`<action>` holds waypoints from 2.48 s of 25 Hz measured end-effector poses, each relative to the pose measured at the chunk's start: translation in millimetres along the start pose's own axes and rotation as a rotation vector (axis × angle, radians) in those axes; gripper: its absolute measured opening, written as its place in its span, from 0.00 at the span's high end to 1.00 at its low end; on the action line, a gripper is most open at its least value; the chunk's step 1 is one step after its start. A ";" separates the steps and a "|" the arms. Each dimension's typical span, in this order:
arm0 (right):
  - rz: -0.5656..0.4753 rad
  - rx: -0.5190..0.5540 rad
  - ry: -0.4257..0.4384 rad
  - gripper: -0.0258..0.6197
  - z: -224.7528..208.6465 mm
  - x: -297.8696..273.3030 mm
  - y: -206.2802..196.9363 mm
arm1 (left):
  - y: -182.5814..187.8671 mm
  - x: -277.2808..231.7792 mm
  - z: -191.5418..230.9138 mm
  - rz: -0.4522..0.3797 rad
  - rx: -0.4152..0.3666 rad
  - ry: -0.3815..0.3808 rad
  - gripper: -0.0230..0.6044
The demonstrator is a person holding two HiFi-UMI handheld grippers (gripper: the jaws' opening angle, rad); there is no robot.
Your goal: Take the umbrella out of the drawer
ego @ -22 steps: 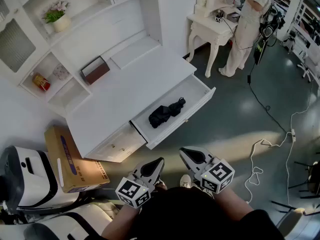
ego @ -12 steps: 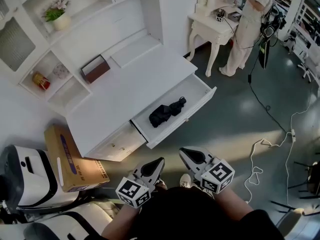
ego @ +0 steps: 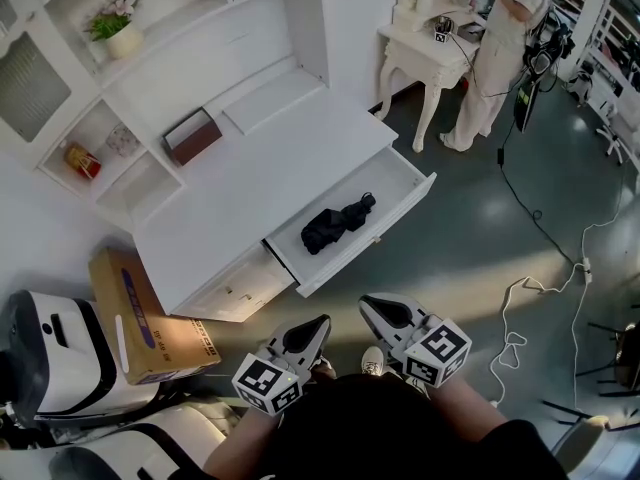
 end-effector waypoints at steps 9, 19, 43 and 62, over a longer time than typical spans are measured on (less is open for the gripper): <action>0.015 0.002 -0.005 0.96 3.2 -17.0 -3.6 | 4.2 8.2 20.1 0.007 -0.001 -0.005 0.96; 0.039 0.001 -0.052 0.96 -2.4 -45.4 -2.4 | 13.7 6.2 57.2 0.012 0.000 -0.031 0.96; 0.081 0.024 -0.237 0.96 -30.5 -119.8 -0.6 | 23.6 -13.1 158.5 0.072 -0.029 -0.132 0.96; 0.178 0.139 -0.162 0.96 -90.6 -145.9 14.7 | 31.5 -51.1 172.5 0.058 -0.020 -0.057 0.96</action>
Point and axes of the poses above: the fingertips, and each gripper's own axes: x backward along the fingers, z to its left, y out of its top, the point moved 9 cm from there along x, backward along the fingers, and after that the axes turned 2 degrees about x, right-handed, at the moved point
